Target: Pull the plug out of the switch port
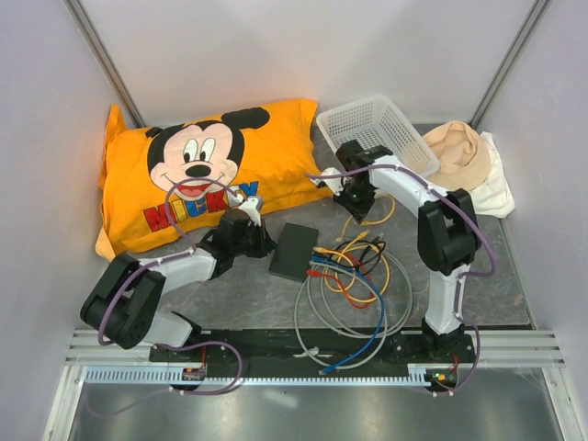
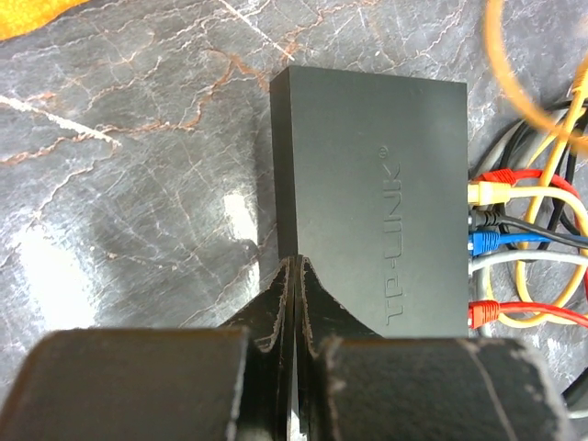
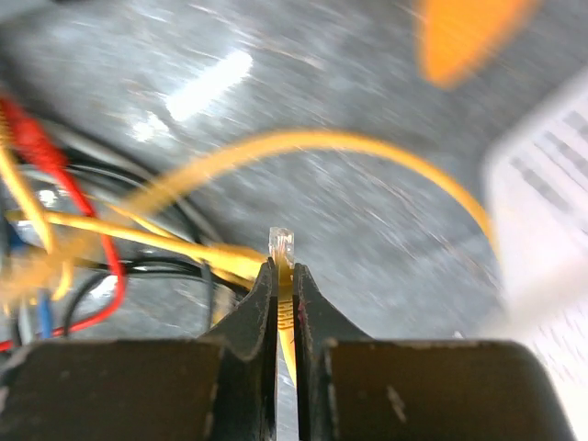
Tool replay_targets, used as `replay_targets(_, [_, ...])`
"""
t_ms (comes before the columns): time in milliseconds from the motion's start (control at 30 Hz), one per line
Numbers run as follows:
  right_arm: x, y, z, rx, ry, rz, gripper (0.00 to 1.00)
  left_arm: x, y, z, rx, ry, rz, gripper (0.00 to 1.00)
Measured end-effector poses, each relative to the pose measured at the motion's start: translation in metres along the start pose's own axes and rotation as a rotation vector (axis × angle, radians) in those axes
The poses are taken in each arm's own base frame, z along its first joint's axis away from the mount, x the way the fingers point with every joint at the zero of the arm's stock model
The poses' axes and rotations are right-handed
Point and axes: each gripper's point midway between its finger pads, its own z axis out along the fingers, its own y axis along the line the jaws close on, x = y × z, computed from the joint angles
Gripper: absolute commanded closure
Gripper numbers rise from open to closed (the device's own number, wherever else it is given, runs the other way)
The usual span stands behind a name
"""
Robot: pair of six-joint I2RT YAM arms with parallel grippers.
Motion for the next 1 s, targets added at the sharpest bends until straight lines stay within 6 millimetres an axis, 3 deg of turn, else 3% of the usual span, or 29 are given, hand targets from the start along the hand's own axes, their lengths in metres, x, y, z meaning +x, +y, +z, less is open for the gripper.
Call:
replay_targets(100, [0.005, -0.013, -0.011, 0.078, -0.014, 0.023, 0.99, 0.003, 0.003, -0.002, -0.014, 0.005, 0.001, 0.98])
replay_targets(267, [0.01, -0.023, -0.02, 0.135, -0.022, 0.049, 0.9, 0.023, 0.017, -0.009, -0.061, 0.074, 0.004, 0.99])
replay_targets(300, [0.01, -0.023, -0.02, 0.136, -0.023, 0.052, 0.79, 0.023, 0.019, -0.011, -0.066, 0.077, 0.007, 0.98])
replay_targets(367, [0.009, -0.022, -0.02, 0.134, -0.028, 0.068, 0.68, 0.019, 0.023, -0.016, -0.074, 0.068, 0.016, 0.99])
replay_targets(400, [0.009, -0.021, -0.02, 0.133, -0.029, 0.072, 0.54, 0.016, 0.024, -0.018, -0.078, 0.061, 0.018, 0.98])
replay_targets(500, [0.009, -0.016, -0.019, 0.114, -0.042, 0.085, 0.34, 0.002, 0.03, -0.025, -0.086, 0.03, 0.027, 0.98])
replay_targets(567, [0.008, -0.008, -0.02, 0.079, -0.064, 0.089, 0.27, -0.01, 0.03, -0.028, -0.086, 0.011, 0.044, 0.99])
replay_targets(667, [-0.002, 0.003, -0.028, 0.031, -0.13, 0.093, 0.25, -0.034, 0.024, -0.03, -0.06, -0.017, 0.083, 0.99])
replay_targets(767, [-0.023, 0.013, -0.04, -0.029, -0.234, 0.109, 0.26, -0.055, 0.02, -0.034, -0.033, -0.047, 0.128, 0.98])
replay_targets(900, [-0.064, 0.022, -0.05, -0.131, -0.373, 0.164, 0.27, -0.064, 0.022, -0.037, -0.022, -0.027, 0.221, 0.99])
replay_targets(1000, [-0.085, 0.03, -0.044, -0.2, -0.425, 0.203, 0.27, -0.066, 0.021, -0.036, -0.009, 0.006, 0.284, 0.98])
